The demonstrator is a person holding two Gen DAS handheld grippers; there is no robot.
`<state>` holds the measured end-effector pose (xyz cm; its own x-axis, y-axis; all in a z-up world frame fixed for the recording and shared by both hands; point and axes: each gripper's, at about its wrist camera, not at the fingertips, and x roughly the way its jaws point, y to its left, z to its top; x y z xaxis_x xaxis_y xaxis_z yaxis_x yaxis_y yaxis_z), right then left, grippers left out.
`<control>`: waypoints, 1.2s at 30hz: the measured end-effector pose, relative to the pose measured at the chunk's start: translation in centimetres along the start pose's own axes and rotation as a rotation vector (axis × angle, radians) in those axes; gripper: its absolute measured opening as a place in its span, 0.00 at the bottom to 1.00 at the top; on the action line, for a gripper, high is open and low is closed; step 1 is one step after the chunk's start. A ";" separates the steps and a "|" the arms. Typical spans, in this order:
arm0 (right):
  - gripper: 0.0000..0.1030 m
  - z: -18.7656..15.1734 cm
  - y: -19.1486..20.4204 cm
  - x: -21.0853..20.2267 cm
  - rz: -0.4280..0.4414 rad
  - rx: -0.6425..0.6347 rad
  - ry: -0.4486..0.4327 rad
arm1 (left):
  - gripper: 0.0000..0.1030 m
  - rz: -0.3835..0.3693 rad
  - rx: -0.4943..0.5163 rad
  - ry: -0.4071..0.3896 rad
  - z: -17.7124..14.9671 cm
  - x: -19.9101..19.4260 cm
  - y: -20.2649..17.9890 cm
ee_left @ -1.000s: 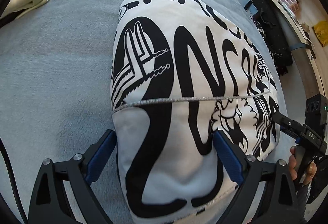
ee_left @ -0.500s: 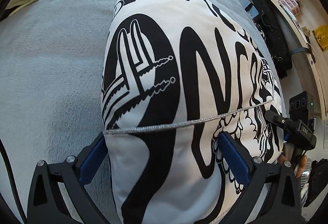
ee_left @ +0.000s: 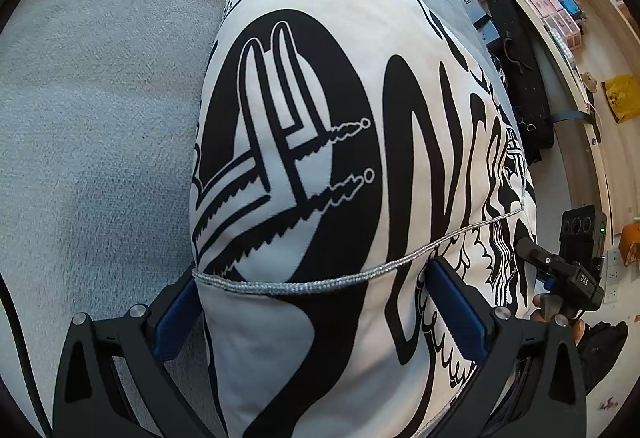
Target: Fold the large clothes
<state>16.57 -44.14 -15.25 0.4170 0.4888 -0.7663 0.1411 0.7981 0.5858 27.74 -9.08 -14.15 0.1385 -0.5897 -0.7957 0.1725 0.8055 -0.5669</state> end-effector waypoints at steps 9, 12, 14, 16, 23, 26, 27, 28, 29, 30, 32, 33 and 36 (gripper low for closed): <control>0.94 1.5 1.3 4.4 0.101 -0.017 0.034 | 1.00 0.001 0.005 0.007 0.5 0.2 0.2; 0.91 2.0 2.0 4.9 0.100 -0.035 0.034 | 1.00 -0.001 -0.006 0.014 0.8 0.5 0.2; 0.75 1.9 2.4 4.8 0.095 -0.056 0.028 | 1.00 0.004 -0.005 0.017 1.0 0.9 -0.3; 0.63 1.5 2.9 4.6 0.092 -0.075 0.022 | 1.00 0.019 0.001 0.016 1.1 1.0 -0.7; 0.33 0.7 5.9 3.3 0.041 -0.135 -0.015 | 0.88 0.103 0.034 -0.070 0.5 0.2 -3.3; 0.28 0.0 8.5 2.6 -0.014 -0.182 -0.041 | 0.70 0.156 0.100 -0.134 -0.2 -1.1 -5.1; 0.27 -0.2 9.7 2.3 -0.031 -0.205 -0.051 | 0.62 0.168 0.120 -0.151 -0.3 -1.6 -5.6; 0.26 -0.5 10.6 2.0 -0.042 -0.225 -0.059 | 0.56 0.184 0.150 -0.173 -0.6 -2.2 -6.3; 0.25 -0.9 11.9 1.8 -0.056 -0.251 -0.069 | 0.54 0.200 0.174 -0.187 -0.8 -2.7 -6.8; 0.24 -1.2 12.6 1.7 -0.062 -0.261 -0.073 | 0.51 0.212 0.188 -0.195 -1.0 -3.1 -7.1; 0.23 -1.9 14.9 1.6 -0.068 -0.289 -0.086 | 0.46 0.245 0.227 -0.220 -1.5 -4.2 -7.7; 0.23 -2.2 15.8 1.6 -0.072 -0.300 -0.092 | 0.44 0.252 0.236 -0.228 -1.5 -4.8 -7.9; 0.23 -3.0 18.7 1.8 -0.070 -0.326 -0.109 | 0.42 0.273 0.246 -0.256 -2.5 -7.6 -7.0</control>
<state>17.29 -27.28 -6.48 0.5121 0.4029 -0.7586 -0.1145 0.9073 0.4045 23.05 -10.03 -4.67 0.4426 -0.3776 -0.8133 0.3185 0.9141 -0.2510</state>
